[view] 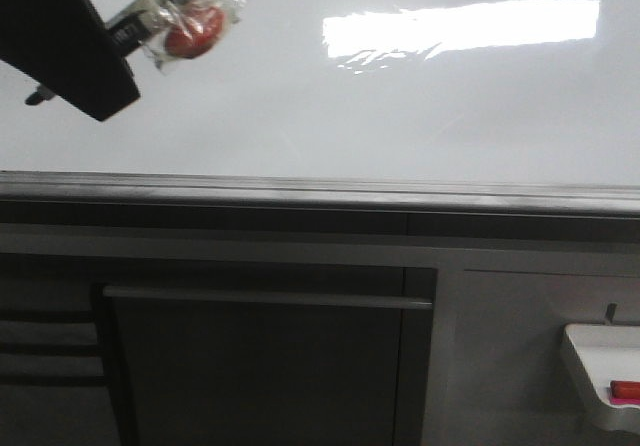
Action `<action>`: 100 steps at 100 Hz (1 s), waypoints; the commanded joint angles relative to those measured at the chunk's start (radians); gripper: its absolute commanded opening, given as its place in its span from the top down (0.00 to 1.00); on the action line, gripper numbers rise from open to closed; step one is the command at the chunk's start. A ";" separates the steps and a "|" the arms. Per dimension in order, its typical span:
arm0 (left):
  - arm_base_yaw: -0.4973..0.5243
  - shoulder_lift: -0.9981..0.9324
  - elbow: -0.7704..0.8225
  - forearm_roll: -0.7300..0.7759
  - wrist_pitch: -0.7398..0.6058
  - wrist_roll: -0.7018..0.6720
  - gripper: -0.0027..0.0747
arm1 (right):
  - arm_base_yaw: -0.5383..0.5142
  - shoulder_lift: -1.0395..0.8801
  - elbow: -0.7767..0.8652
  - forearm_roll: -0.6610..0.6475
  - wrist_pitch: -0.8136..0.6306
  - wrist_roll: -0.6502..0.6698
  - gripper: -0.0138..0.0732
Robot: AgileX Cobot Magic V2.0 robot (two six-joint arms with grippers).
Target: Write number 0 on whiteboard
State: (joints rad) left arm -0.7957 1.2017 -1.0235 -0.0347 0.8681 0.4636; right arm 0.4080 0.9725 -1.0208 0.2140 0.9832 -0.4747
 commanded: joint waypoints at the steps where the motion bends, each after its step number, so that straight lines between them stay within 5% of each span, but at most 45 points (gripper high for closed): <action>1: -0.092 -0.026 -0.036 -0.004 -0.027 0.014 0.99 | 0.066 0.039 -0.064 0.016 0.018 -0.089 0.46; 22: -0.239 -0.026 -0.036 -0.004 -0.027 0.018 0.99 | 0.220 0.135 -0.145 0.024 0.137 -0.194 0.46; 41: -0.271 -0.026 -0.036 -0.001 -0.025 0.020 0.99 | 0.301 0.152 -0.206 0.104 0.194 -0.254 0.46; 100: -0.271 -0.026 -0.036 0.001 -0.023 0.020 0.99 | 0.325 0.236 -0.208 0.255 0.099 -0.420 0.46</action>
State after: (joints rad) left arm -1.0574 1.2017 -1.0235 -0.0312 0.8841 0.4826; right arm 0.7322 1.2146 -1.1969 0.4282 1.1244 -0.8561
